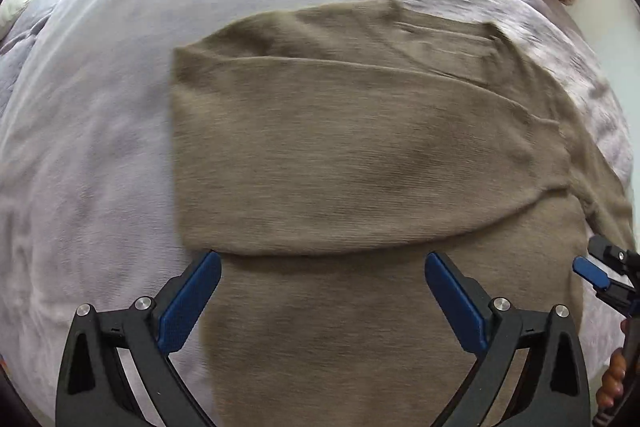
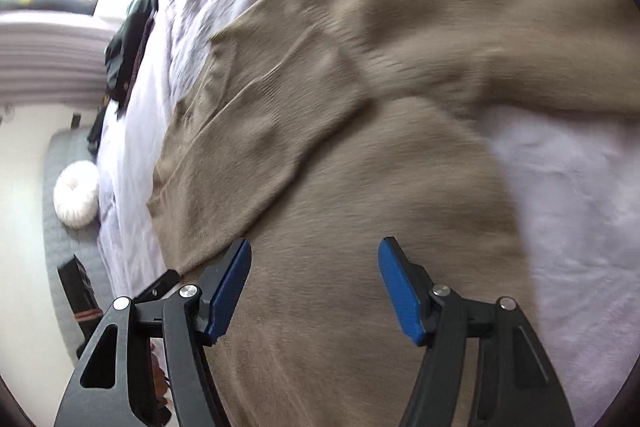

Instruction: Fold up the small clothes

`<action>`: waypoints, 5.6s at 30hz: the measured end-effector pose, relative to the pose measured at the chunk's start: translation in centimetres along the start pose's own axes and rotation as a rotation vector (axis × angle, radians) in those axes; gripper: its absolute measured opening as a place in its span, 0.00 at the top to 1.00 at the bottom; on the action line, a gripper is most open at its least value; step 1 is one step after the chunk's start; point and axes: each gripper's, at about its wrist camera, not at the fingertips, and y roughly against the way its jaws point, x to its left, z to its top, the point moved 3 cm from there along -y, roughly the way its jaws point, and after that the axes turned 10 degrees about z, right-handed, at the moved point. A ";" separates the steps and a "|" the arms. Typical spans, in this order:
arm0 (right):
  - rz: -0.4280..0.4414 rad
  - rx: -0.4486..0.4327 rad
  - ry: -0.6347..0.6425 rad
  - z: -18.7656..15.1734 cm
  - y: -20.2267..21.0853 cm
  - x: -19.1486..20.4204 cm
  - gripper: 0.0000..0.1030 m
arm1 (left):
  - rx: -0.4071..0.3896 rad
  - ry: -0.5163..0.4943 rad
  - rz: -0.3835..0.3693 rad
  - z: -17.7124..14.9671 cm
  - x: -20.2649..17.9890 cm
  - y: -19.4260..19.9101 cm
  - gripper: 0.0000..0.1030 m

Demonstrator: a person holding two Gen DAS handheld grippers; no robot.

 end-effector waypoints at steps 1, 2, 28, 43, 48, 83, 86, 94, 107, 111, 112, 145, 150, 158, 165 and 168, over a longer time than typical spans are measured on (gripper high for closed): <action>-0.003 -0.016 -0.013 0.2 0.8 -0.7 0.32 | -0.002 -0.014 -0.010 0.0 -0.9 0.3 0.01; -0.006 -0.032 -0.028 0.5 1.6 -1.5 0.32 | -0.005 -0.026 -0.017 0.0 -1.7 0.6 0.01; 0.157 -0.669 -0.556 4.4 19.6 -20.1 0.32 | -0.011 -0.262 -0.092 -0.9 -18.1 1.6 0.01; 0.464 -0.729 -0.441 7.6 20.7 -17.3 0.92 | -0.102 -0.243 -0.072 0.4 -17.9 2.5 0.01; 0.468 -0.608 -0.164 10.7 18.8 -8.4 0.92 | -0.105 -0.172 -0.081 1.3 -15.3 2.3 0.01; 0.175 0.099 0.443 4.6 -13.0 15.2 0.94 | -0.155 0.188 -0.261 1.8 5.1 0.7 0.01; 0.123 0.242 0.545 1.4 -16.2 16.3 0.93 | -0.129 0.198 -0.314 1.9 5.3 0.1 0.01; 0.076 0.377 0.539 -1.5 -17.6 14.3 0.43 | -0.040 0.170 -0.383 2.6 2.5 -2.3 0.01; 0.102 0.019 0.045 1.9 -2.7 0.2 0.32 | 0.033 0.198 -0.376 3.8 2.3 -3.9 0.75; 0.106 -0.122 -0.113 3.6 0.1 -3.9 0.32 | 0.013 0.213 -0.458 4.5 3.5 -3.2 0.88; 0.116 -0.150 -0.152 4.1 0.6 -4.9 0.34 | -0.002 0.200 -0.453 4.7 3.5 -2.8 0.88; -0.029 -0.026 0.037 8.6 -0.6 -5.6 0.86 | -0.130 0.066 -0.025 3.1 3.9 -0.7 0.17; -0.154 -0.038 0.270 8.3 1.1 -1.8 0.86 | -0.136 0.026 -0.008 3.5 2.0 -0.8 0.17; -0.219 -0.008 0.244 8.5 -0.4 -4.4 0.82 | -0.090 -0.040 0.085 2.9 1.1 -4.1 0.15; -0.282 -0.044 0.196 6.6 2.2 -4.0 0.65 | -0.094 -0.031 0.102 2.5 2.2 -2.0 0.15; -0.285 -0.053 0.186 5.9 2.7 -3.5 0.65 | -0.083 -0.030 0.103 2.1 2.4 -1.3 0.15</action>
